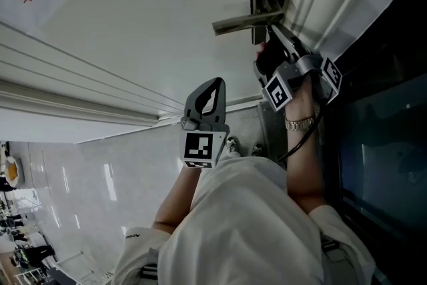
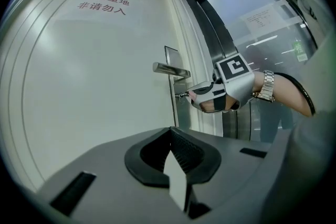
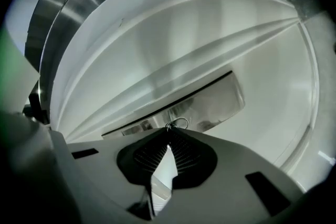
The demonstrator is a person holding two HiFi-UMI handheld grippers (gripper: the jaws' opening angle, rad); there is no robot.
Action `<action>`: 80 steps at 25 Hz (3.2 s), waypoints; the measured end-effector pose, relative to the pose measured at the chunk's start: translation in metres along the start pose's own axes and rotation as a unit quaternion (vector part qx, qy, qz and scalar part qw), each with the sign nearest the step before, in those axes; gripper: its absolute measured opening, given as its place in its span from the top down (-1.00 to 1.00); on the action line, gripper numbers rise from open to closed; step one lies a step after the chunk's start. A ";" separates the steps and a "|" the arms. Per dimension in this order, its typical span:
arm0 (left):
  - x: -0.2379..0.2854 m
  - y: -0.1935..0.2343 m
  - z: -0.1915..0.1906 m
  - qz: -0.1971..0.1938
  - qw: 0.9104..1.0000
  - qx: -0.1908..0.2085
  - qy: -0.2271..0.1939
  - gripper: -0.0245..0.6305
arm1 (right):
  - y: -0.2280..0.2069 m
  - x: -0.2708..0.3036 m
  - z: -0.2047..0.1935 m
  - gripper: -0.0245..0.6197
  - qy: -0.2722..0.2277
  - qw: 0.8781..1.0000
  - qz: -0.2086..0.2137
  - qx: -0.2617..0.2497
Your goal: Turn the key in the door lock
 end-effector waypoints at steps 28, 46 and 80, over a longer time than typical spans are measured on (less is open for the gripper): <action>0.009 -0.009 -0.002 -0.016 0.999 -0.020 -0.022 0.90 | 0.030 -0.035 -0.026 0.57 0.015 0.740 -0.133 -0.660; 0.013 0.009 -0.015 -0.011 0.998 -0.050 -0.032 0.90 | 0.013 -0.002 -0.072 0.57 0.012 0.281 -0.199 -0.939; 0.027 0.015 -0.021 -0.024 0.998 -0.057 -0.031 0.90 | 0.009 0.019 -0.066 0.77 -0.013 0.243 -0.242 -0.939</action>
Point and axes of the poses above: the fingertips, and each gripper's own axes: x forward along the fingers, y to its left, z out of its top, the point moved 10 cm from there along -x, backward along the fingers, and after that the axes turned 13 degrees about x, right-handed, at the moved point
